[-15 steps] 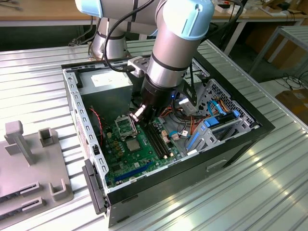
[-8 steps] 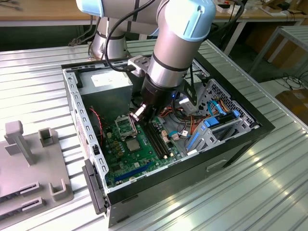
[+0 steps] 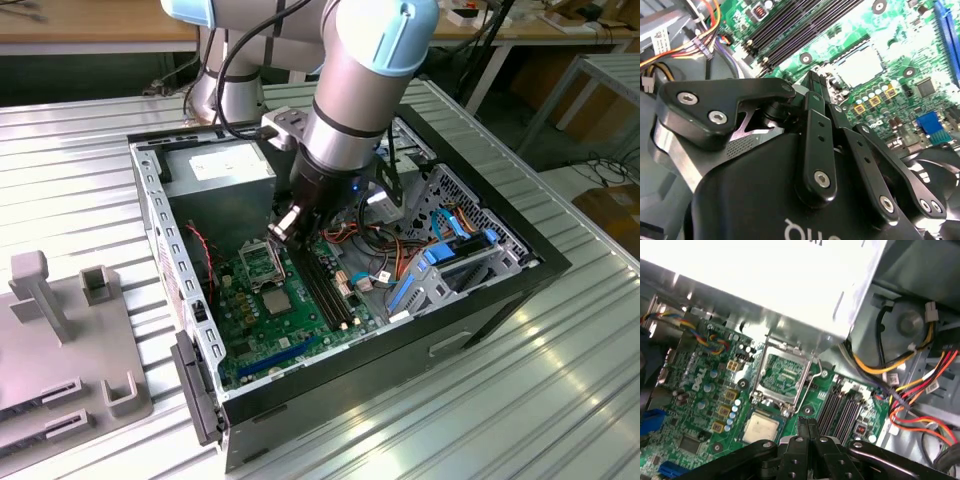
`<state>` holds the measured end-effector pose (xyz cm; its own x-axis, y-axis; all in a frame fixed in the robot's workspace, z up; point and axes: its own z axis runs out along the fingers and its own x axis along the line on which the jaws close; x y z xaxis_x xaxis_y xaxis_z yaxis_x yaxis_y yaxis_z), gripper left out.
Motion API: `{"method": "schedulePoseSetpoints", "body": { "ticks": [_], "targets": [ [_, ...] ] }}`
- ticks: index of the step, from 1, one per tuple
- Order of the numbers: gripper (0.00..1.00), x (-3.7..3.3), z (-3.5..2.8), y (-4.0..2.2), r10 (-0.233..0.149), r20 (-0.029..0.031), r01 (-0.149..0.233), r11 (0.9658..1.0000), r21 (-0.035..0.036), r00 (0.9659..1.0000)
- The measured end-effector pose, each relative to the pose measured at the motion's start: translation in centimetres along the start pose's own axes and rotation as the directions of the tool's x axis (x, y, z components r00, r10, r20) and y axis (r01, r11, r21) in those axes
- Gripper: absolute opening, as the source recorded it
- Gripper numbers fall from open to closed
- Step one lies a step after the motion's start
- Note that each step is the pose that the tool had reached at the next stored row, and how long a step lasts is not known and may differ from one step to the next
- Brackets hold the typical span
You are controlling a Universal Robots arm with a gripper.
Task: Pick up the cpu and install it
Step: 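Close the cpu cover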
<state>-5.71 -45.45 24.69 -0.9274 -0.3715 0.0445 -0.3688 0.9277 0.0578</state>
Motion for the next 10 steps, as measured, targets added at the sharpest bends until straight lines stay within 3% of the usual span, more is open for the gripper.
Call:
{"method": "schedulePoseSetpoints", "body": {
  "ticks": [4, 10],
  "targets": [
    [0.11, -0.34, 0.04, 0.76, -0.021, -0.0012, 0.021, 0.9998, 0.0008, 0.9998],
    [0.11, -0.43, 0.05, 0.94, -0.032, -0.0019, 0.032, 0.9995, 0.0013, 0.9995]
  ]
}}
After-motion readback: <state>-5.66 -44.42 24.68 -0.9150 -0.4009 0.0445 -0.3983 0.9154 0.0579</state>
